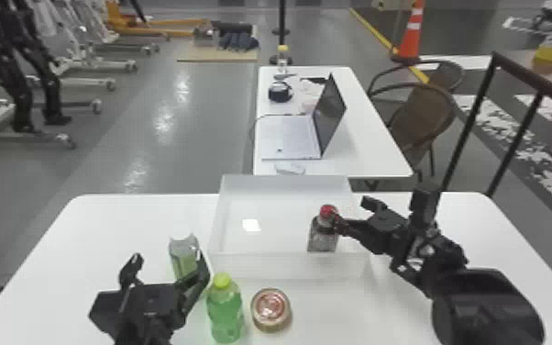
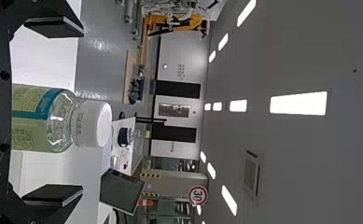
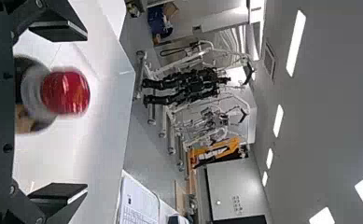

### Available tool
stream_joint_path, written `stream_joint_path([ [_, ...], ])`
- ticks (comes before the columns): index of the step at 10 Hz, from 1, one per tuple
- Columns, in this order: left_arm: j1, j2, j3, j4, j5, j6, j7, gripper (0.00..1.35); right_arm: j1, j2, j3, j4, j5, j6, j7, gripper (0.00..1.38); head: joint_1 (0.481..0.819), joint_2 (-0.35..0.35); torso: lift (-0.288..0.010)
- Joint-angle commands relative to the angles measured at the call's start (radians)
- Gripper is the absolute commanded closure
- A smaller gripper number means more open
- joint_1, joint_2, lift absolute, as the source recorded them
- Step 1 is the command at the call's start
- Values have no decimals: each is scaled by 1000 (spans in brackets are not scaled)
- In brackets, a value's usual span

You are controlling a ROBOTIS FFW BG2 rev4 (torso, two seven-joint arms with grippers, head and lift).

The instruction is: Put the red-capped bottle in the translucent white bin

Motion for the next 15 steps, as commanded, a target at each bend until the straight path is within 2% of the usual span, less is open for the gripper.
stream_joint_path([
  [1,3,-2,3,0,-2,-1,0,121,2,-2,0,-5,-4,-1,0,167,549,0,-100],
  [2,6,-3,5,0,-3,-2,0,121,27,-6,-3,-58,1,-7,2,167,549,0,-100],
  [3,8,-3,6,0,-3,-2,0,121,99,-17,-63,-199,53,-9,-6,168,549,0,-100],
  [4,15,-10,14,-2,-8,-5,0,119,225,-14,-159,-404,139,16,-78,167,549,0,-100],
  [5,25,-19,26,-5,-14,-8,0,119,354,1,-242,-578,180,34,-158,167,549,0,-100],
  [7,37,-22,35,-9,-16,-8,0,121,576,44,-350,-792,202,48,-247,168,549,0,-100],
  [12,55,-23,43,-15,-23,-4,0,124,837,116,-368,-849,171,9,-293,168,549,0,-100],
  [14,63,-36,57,-23,-37,7,0,125,852,121,-357,-852,177,14,-302,168,549,0,-100],
  [15,61,-34,54,-25,-37,12,2,125,843,119,-357,-851,185,23,-302,168,549,0,-100],
])
